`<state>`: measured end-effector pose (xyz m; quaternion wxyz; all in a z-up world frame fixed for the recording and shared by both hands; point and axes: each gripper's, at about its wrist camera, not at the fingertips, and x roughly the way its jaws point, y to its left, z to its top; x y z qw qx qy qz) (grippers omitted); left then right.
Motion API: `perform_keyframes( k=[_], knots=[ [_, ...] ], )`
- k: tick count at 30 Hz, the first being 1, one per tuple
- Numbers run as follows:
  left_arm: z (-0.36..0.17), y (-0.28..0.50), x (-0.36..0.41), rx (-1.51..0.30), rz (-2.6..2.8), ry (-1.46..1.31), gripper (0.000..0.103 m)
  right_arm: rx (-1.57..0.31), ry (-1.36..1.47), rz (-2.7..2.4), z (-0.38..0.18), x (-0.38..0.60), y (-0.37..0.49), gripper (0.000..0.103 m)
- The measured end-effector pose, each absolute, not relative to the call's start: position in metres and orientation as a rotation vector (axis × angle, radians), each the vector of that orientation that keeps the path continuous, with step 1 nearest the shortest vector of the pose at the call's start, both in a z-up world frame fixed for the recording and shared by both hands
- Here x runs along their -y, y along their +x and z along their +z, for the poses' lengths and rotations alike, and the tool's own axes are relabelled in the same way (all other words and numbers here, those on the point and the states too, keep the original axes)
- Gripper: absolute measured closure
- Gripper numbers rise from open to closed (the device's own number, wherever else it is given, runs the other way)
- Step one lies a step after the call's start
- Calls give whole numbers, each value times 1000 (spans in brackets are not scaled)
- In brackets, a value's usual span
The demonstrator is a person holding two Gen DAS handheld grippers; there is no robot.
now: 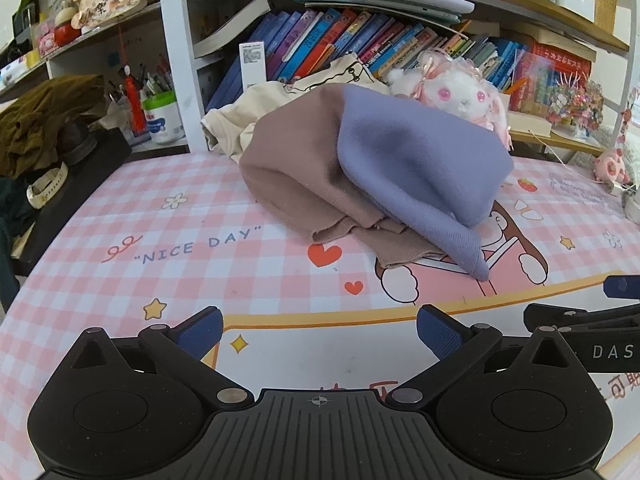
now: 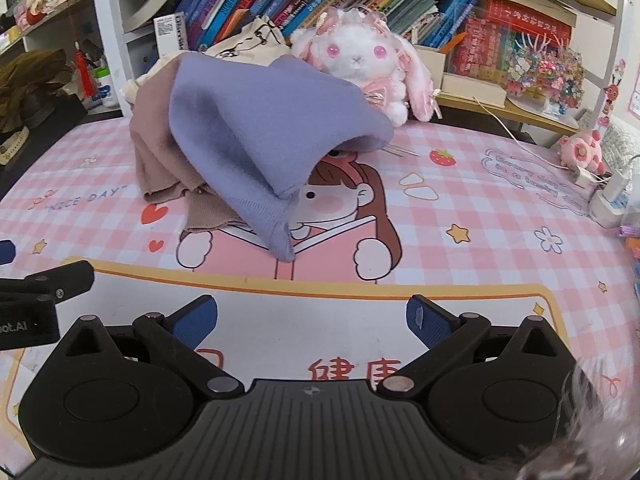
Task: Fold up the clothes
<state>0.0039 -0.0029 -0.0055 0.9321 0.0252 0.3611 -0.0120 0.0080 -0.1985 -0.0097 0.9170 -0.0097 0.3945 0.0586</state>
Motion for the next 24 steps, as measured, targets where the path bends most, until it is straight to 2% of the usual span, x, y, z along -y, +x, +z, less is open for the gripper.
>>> perform_keyframes(
  k=[24],
  knots=[
    [-4, -3, 8, -705, -91, 65, 0, -807, -26, 117, -8, 196, 5, 0]
  ],
)
